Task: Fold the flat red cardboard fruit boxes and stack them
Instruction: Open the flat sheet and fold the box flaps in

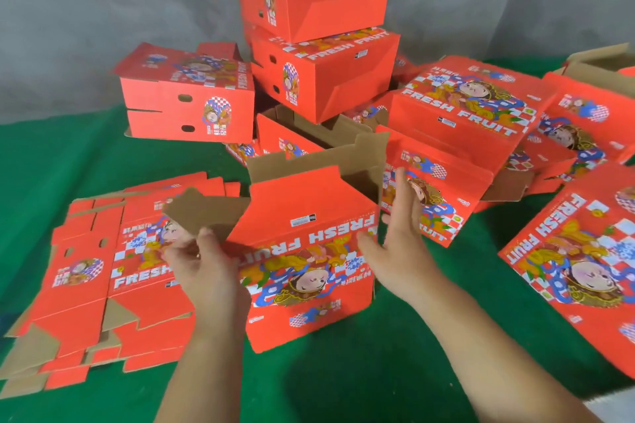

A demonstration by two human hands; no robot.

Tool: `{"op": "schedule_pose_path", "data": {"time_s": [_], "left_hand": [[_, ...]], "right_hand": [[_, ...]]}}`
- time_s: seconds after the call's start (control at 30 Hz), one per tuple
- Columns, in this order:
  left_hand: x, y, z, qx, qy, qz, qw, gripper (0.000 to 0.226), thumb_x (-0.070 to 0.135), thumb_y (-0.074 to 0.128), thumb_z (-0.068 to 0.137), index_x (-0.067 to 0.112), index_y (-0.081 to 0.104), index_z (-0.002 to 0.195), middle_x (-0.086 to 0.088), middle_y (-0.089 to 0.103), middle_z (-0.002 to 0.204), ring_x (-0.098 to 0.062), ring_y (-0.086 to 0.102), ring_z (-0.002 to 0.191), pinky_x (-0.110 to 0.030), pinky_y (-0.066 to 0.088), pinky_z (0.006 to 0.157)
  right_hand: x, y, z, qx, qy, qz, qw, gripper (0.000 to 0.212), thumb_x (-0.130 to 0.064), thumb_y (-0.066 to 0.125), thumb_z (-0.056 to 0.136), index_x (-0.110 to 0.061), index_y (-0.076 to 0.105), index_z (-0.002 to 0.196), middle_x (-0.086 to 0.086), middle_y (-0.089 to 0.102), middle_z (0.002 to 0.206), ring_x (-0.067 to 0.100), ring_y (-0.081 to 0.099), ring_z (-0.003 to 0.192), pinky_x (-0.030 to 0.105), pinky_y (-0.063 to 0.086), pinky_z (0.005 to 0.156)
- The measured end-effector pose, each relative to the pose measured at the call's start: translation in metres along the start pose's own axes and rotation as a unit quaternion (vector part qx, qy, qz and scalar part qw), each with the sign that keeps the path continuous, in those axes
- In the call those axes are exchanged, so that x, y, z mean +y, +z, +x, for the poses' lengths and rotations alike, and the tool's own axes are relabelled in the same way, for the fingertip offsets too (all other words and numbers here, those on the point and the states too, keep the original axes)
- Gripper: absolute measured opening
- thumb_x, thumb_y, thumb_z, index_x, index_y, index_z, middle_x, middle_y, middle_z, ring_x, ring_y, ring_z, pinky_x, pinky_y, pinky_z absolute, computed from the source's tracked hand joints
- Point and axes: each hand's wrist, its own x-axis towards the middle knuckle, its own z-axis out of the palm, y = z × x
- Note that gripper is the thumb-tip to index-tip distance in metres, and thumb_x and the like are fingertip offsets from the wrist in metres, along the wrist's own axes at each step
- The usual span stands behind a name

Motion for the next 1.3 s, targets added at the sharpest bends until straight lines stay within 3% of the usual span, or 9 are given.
{"op": "schedule_pose_path", "data": {"time_s": [0.1,0.27,0.4,0.6,0.77,0.83,0.9,1.1,1.3], "left_hand": [[-0.012,0.007,-0.014,-0.109,-0.037,0.083,0.990,0.026,0.014,0.064,0.084,0.009,0.046,0.102,-0.022,0.056,0.088,-0.023,0.051,0.073,-0.040,0.044,0.067],[-0.008,0.016,-0.025,-0.258,0.007,0.199,0.945,0.065,0.031,0.060,0.081,0.016,0.042,0.142,-0.014,0.061,0.125,-0.036,0.057,0.119,-0.052,0.045,0.107],[0.001,0.025,-0.031,-0.340,0.088,0.275,0.895,0.082,0.042,0.046,0.088,0.032,0.016,0.163,-0.002,0.034,0.136,0.007,0.019,0.127,-0.012,0.015,0.109],[0.001,0.025,-0.041,-0.441,0.079,0.316,0.836,0.086,0.086,0.025,0.076,0.051,0.029,0.153,0.008,0.018,0.144,-0.004,0.015,0.132,-0.030,0.011,0.120],[-0.008,0.016,-0.026,-0.354,0.055,0.272,0.893,0.060,0.078,0.020,0.089,0.051,0.055,0.130,-0.003,0.031,0.151,0.009,0.016,0.138,-0.015,0.018,0.112],[-0.008,0.016,-0.014,-0.327,0.026,0.274,0.904,0.066,0.080,0.021,0.088,0.039,0.063,0.119,-0.010,0.031,0.159,0.011,0.015,0.143,-0.021,0.012,0.118],[-0.010,0.015,-0.006,-0.357,-0.039,0.176,0.916,0.074,0.081,0.028,0.089,0.031,0.065,0.130,-0.006,0.045,0.157,-0.012,0.031,0.151,-0.040,0.023,0.126],[-0.005,0.014,-0.022,-0.388,0.004,0.079,0.918,0.053,0.065,0.043,0.102,0.043,0.046,0.150,0.009,0.057,0.149,-0.023,0.055,0.138,-0.049,0.037,0.119],[-0.003,0.034,-0.017,-0.416,-0.074,0.109,0.900,0.041,0.045,0.045,0.109,0.034,0.054,0.147,0.019,0.066,0.136,-0.008,0.069,0.117,-0.042,0.045,0.115]], "right_hand": [[-0.002,0.028,-0.017,-0.060,-0.059,-0.059,0.995,0.114,-0.021,0.068,0.088,-0.060,-0.018,0.153,-0.020,-0.023,0.166,-0.033,-0.010,0.135,0.036,0.035,0.111],[-0.015,0.051,-0.018,-0.087,-0.056,-0.145,0.984,0.109,-0.041,0.070,0.086,-0.062,-0.014,0.152,-0.010,-0.016,0.169,0.028,-0.012,0.158,0.052,0.009,0.126],[-0.028,0.057,-0.018,-0.094,-0.046,-0.148,0.983,0.114,-0.053,0.069,0.070,-0.067,-0.012,0.150,-0.009,-0.035,0.163,0.032,-0.029,0.153,0.057,0.006,0.124],[-0.030,0.065,-0.014,-0.081,0.004,-0.201,0.976,0.102,-0.049,0.069,0.084,-0.044,0.000,0.160,-0.003,-0.042,0.161,0.039,-0.037,0.148,0.057,-0.002,0.125],[-0.027,0.075,-0.025,-0.081,-0.042,-0.208,0.974,0.064,-0.040,0.059,0.095,-0.048,0.031,0.152,-0.010,-0.027,0.167,0.038,-0.039,0.147,0.061,0.003,0.125],[-0.025,0.073,-0.028,-0.062,-0.070,-0.197,0.976,0.035,-0.034,0.059,0.098,-0.034,0.059,0.133,-0.006,-0.002,0.172,0.038,-0.033,0.150,0.060,0.003,0.125],[-0.023,0.066,-0.026,-0.035,-0.085,-0.176,0.980,0.022,-0.032,0.058,0.098,-0.020,0.070,0.113,0.000,0.023,0.167,0.040,-0.018,0.155,0.056,0.003,0.125],[-0.045,0.025,-0.007,0.069,-0.117,-0.023,0.990,0.039,-0.026,0.053,0.091,-0.003,0.071,0.117,0.008,0.057,0.132,0.030,0.045,0.134,0.048,0.030,0.118],[-0.048,-0.002,-0.012,0.182,-0.124,0.040,0.975,0.042,-0.006,0.047,0.081,-0.043,0.061,0.093,-0.018,0.058,0.092,-0.005,0.054,0.089,0.008,0.037,0.075]]}}
